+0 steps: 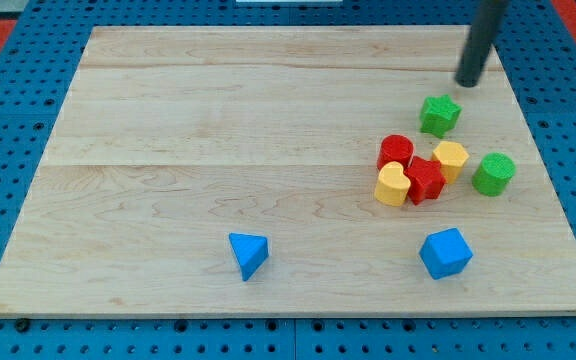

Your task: Push the green circle below the green star

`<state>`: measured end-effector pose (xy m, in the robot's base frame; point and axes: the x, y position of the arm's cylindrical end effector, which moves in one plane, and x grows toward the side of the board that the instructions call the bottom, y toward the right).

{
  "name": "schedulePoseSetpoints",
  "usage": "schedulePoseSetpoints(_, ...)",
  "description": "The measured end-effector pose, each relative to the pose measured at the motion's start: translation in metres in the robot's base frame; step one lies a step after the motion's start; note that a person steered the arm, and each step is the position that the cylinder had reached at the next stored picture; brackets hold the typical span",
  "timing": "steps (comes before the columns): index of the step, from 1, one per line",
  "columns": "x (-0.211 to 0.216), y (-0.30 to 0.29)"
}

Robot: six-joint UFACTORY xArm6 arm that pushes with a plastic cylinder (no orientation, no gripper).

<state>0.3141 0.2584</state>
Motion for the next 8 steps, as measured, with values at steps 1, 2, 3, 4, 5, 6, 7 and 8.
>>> schedulePoseSetpoints(1,0.055,0.053)
schedulePoseSetpoints(2,0.128,0.067)
schedulePoseSetpoints(3,0.189,0.054)
schedulePoseSetpoints(4,0.191,0.008)
schedulePoseSetpoints(5,0.170,-0.033)
schedulePoseSetpoints(6,0.154,-0.070)
schedulePoseSetpoints(7,0.144,-0.088)
schedulePoseSetpoints(8,0.163,-0.088)
